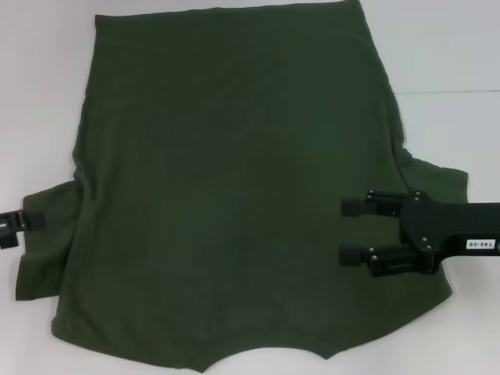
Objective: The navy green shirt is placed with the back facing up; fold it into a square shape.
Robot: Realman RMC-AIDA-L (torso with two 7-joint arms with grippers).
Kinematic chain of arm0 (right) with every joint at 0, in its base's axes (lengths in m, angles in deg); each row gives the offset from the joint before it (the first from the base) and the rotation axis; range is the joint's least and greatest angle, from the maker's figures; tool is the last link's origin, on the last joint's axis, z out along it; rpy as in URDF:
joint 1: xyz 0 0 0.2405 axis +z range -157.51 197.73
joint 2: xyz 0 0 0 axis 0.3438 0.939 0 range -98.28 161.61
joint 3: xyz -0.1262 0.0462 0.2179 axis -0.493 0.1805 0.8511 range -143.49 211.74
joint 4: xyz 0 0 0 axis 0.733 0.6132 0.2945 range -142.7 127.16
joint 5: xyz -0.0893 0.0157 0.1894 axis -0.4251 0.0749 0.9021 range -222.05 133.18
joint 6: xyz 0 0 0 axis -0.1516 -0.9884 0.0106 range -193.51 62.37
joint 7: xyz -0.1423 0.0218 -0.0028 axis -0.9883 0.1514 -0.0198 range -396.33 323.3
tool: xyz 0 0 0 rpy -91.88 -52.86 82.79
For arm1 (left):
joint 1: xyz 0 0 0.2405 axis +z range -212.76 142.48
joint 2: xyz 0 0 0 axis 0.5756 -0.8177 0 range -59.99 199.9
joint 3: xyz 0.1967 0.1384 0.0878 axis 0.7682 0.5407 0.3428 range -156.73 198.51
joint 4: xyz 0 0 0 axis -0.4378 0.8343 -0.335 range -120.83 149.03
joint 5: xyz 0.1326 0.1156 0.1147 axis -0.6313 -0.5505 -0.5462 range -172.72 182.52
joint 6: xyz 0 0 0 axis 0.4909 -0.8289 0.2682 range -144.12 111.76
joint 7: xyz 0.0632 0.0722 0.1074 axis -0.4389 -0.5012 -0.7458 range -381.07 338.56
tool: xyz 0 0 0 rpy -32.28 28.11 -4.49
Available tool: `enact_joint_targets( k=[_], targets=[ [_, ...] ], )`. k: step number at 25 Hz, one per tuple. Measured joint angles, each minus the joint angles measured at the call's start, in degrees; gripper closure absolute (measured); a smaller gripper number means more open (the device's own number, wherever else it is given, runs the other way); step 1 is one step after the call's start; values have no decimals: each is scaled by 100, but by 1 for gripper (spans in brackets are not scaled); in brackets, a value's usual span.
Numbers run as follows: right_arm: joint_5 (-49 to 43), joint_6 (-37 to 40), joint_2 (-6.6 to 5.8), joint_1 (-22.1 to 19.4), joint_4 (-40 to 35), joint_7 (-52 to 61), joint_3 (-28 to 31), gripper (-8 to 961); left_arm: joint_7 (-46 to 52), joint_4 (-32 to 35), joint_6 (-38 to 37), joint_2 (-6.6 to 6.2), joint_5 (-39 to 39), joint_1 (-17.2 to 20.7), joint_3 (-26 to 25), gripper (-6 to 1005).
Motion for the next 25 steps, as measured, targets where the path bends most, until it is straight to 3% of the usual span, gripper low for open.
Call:
enact_joint_targets(
  k=[12, 25],
  targets=[
    [-1, 10, 0, 21, 9, 0, -5, 7, 18, -436, 980, -5, -395, -23, 71, 104],
    [-9, 8, 9, 48, 27, 0, -14, 7, -12, -838, 1368, 8, -680, -37, 141, 115]
  ],
)
